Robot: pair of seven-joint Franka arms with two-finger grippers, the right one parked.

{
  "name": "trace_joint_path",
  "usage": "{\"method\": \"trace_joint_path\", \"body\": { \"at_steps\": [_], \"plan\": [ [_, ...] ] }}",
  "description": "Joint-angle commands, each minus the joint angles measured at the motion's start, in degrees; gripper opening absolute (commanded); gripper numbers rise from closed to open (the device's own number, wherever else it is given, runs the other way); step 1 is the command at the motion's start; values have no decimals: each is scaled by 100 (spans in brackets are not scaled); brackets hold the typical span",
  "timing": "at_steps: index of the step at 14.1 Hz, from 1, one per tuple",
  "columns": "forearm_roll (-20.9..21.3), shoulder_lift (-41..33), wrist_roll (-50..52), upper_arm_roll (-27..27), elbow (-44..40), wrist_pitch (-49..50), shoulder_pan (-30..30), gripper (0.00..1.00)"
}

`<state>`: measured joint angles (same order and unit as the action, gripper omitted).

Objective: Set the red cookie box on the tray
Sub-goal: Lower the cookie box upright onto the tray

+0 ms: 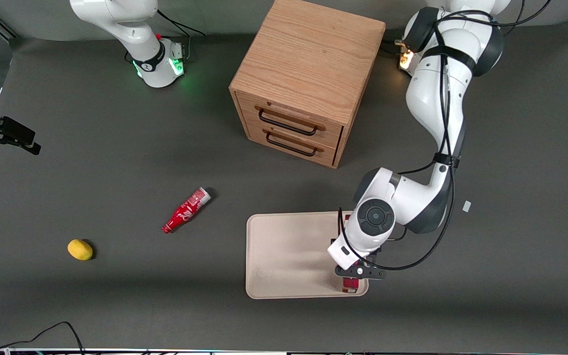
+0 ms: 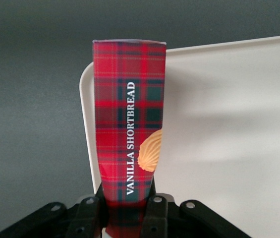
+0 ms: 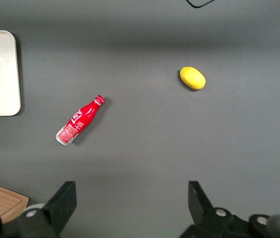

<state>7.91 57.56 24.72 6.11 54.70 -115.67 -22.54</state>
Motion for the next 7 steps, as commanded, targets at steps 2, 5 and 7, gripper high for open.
{"method": "trace_joint_path", "body": {
  "at_steps": [2, 5, 7],
  "plan": [
    [62, 142, 138, -22, -188, -122, 47, 72],
    [61, 142, 147, -22, -161, -148, 48, 100],
    [61, 133, 147, -13, -161, -148, 48, 100]
  ]
}}
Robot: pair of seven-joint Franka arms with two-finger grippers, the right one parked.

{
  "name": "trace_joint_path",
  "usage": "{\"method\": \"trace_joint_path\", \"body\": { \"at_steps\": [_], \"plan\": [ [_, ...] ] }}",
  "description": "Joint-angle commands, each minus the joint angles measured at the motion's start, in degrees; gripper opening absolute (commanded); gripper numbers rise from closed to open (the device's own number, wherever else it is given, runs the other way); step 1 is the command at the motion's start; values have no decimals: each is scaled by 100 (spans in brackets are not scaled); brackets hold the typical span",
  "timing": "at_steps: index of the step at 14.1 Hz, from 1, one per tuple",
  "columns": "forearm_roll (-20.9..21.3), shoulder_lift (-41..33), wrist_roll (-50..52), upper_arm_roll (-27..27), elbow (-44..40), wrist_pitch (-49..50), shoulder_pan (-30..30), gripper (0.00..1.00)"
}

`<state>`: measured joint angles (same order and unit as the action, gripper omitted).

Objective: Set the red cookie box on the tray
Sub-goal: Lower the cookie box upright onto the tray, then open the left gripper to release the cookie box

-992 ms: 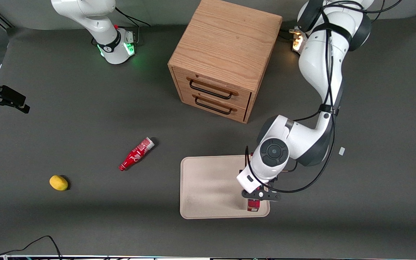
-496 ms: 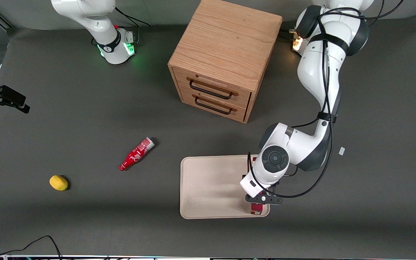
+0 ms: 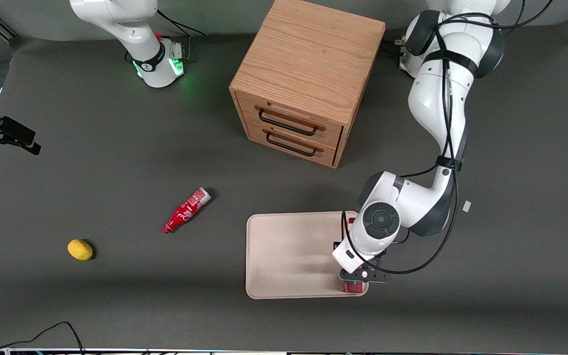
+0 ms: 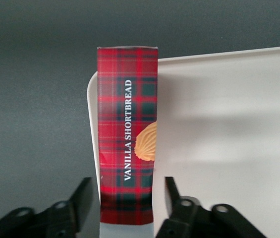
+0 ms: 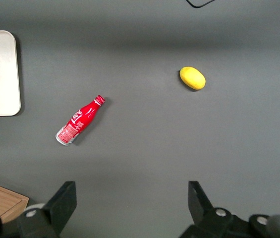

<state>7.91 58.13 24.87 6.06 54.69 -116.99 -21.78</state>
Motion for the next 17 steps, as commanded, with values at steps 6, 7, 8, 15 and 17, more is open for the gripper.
{"method": "trace_joint_path", "body": {
  "at_steps": [6, 7, 8, 15, 17],
  "plan": [
    [36, -117, 132, -8, -169, 403, -19, 100],
    [35, -205, 124, -8, -213, 823, -19, 100],
    [27, -363, 97, 1, -222, 1140, -11, 100],
    [-457, -2310, -631, 1, 984, 2244, 480, 100],
    [-457, -3321, -1139, -17, 2460, 1630, 735, 100]
  ]
}}
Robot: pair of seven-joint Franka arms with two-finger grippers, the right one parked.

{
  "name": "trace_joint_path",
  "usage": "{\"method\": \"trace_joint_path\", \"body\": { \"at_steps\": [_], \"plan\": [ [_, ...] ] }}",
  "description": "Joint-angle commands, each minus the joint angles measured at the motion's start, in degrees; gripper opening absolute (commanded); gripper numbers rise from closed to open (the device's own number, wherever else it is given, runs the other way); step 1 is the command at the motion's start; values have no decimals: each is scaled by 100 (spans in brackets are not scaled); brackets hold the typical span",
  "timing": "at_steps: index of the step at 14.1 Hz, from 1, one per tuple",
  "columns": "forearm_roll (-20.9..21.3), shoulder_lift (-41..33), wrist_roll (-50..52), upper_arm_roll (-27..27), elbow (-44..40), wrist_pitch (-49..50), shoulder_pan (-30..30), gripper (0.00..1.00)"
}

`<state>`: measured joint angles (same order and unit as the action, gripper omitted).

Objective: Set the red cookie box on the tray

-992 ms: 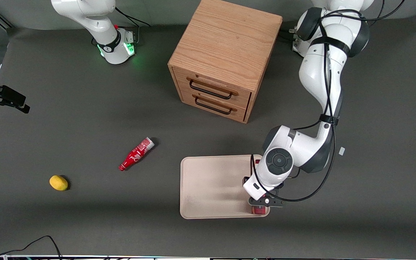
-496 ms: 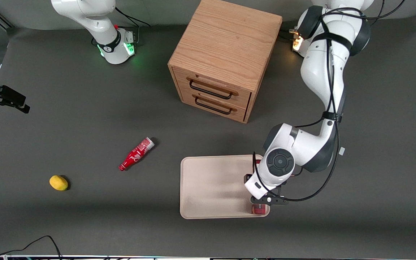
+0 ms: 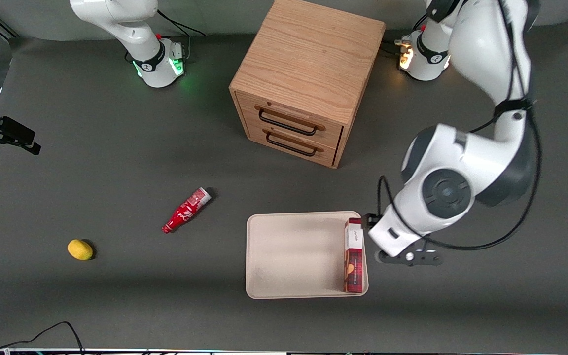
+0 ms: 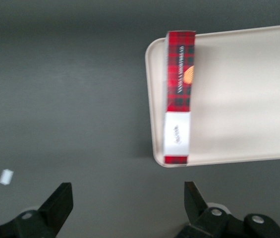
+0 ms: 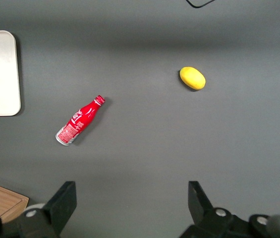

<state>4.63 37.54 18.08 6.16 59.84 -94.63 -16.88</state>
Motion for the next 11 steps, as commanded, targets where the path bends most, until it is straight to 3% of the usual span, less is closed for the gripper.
{"method": "trace_joint_path", "body": {
  "at_steps": [1, 7, 11],
  "plan": [
    [-120, -1650, -715, -88, 2509, -774, 368, 100],
    [-50, -3339, -1797, -1115, 4288, -750, 396, 100],
    [81, -3946, -2001, -1591, 4370, -242, 361, 100]
  ]
}}
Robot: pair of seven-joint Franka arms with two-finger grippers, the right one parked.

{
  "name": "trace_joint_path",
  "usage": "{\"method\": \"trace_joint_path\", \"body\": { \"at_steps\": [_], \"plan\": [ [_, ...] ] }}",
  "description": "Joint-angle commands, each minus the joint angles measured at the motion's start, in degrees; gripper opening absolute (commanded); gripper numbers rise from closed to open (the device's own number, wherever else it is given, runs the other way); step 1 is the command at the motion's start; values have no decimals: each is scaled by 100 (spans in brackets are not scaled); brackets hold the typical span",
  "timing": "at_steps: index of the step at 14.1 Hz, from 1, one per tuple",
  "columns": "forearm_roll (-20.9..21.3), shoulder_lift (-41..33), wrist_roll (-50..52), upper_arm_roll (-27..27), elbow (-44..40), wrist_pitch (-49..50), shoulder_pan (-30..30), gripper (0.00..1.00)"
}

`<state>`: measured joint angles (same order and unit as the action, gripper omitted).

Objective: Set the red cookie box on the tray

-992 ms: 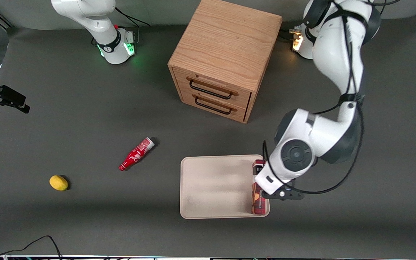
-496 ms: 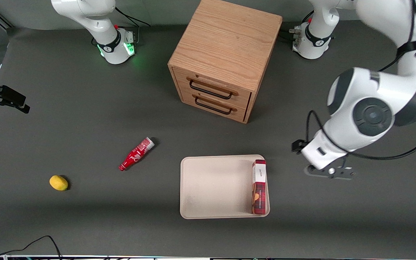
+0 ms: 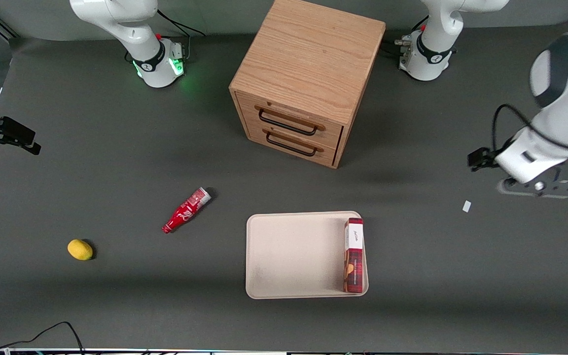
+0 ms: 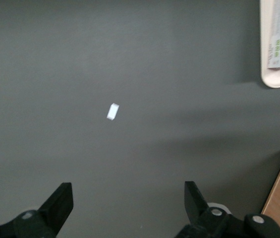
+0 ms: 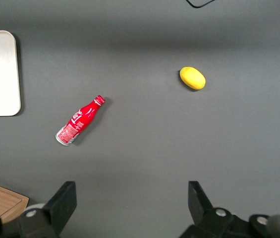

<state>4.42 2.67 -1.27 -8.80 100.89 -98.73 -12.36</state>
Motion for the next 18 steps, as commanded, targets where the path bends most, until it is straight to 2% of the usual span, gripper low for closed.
{"method": "trace_joint_path", "body": {
  "at_steps": [1, 3, 6, 9, 10, 11, 13, 18],
  "plan": [
    [190, -539, -75, -105, 151, 370, -100, 100],
    [208, -531, -66, -87, -392, 1010, -143, 100],
    [120, -505, -13, -79, -763, 1347, -144, 100],
    [103, -478, -49, -52, -843, 1356, -39, 100],
    [-54, -478, -57, -26, -843, 1356, 92, 100],
    [-247, -469, -75, 96, -843, 1356, 381, 100],
    [-293, -452, -75, 657, -852, 1356, 865, 100],
    [-284, -425, 4, 739, -904, 1365, 841, 100]
  ]
}}
